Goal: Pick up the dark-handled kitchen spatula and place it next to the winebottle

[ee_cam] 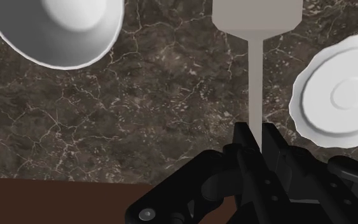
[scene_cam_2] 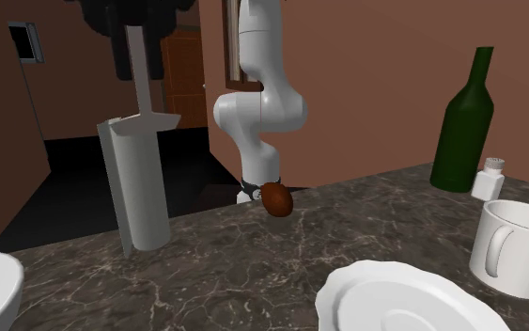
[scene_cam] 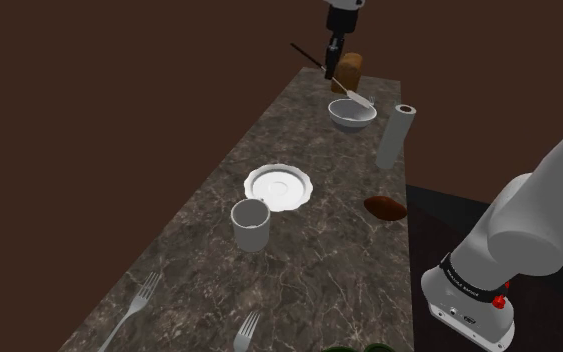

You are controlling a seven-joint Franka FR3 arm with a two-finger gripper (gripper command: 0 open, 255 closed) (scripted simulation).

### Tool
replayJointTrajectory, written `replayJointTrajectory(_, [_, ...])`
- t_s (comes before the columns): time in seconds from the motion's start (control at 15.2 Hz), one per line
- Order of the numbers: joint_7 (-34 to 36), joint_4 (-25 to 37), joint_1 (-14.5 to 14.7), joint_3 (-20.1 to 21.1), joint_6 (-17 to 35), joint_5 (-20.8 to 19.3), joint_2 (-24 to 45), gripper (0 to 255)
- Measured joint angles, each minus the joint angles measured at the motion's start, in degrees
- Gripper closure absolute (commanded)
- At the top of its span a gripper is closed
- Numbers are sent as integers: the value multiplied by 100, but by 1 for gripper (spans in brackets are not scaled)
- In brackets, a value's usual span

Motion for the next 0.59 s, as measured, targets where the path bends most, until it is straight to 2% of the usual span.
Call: replayJointTrajectory(0.59, [4, 959, -7, -10, -741, 33, 221, 255])
